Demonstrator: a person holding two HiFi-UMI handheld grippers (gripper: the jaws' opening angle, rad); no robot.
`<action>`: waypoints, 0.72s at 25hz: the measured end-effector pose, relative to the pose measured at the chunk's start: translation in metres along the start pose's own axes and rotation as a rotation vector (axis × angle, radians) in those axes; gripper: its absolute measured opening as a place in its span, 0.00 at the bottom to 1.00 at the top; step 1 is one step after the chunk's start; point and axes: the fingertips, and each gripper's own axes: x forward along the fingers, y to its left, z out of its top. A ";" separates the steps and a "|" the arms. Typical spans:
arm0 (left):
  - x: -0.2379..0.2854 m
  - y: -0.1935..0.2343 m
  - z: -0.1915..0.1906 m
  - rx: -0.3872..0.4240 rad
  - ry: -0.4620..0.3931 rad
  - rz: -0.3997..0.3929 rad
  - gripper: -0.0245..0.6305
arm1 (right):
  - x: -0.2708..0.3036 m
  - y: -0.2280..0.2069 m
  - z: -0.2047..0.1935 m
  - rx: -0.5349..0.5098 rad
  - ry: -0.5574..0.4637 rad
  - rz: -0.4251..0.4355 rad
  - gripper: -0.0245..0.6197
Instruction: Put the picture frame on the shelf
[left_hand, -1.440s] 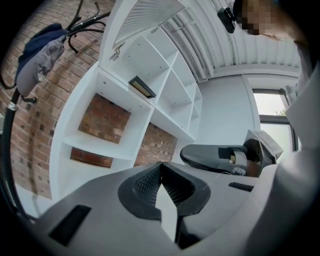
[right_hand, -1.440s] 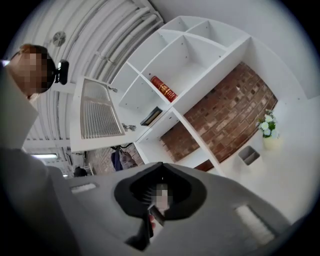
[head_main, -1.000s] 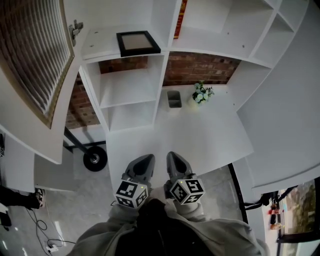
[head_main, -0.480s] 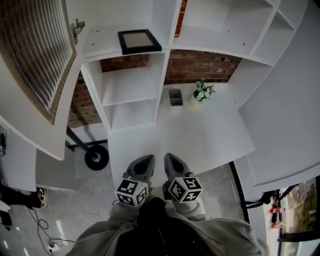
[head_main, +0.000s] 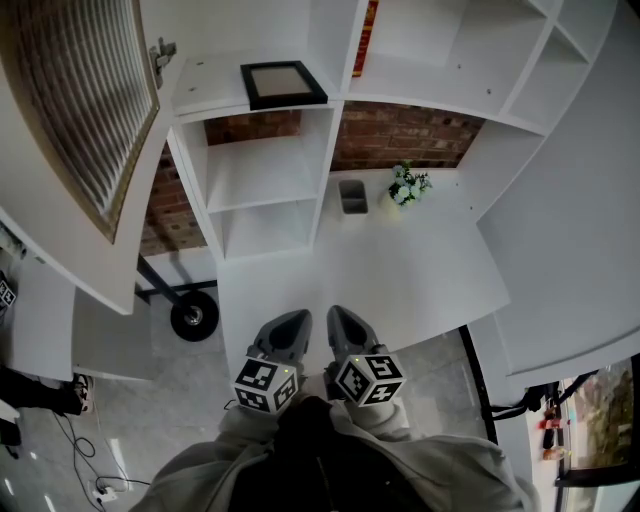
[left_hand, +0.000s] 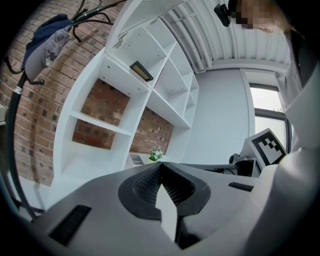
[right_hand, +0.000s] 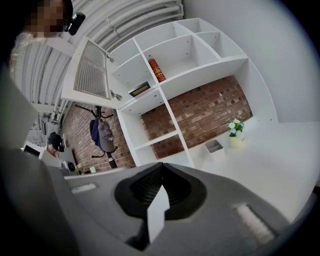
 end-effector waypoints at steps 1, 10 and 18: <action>0.000 0.000 0.000 0.001 0.000 0.000 0.04 | 0.000 0.001 0.001 -0.002 -0.001 0.003 0.04; -0.002 0.003 0.000 0.001 0.001 0.013 0.04 | 0.004 0.006 0.001 -0.002 0.008 0.024 0.04; -0.007 0.008 0.000 -0.001 -0.003 0.032 0.04 | 0.008 0.011 -0.002 0.002 0.016 0.042 0.04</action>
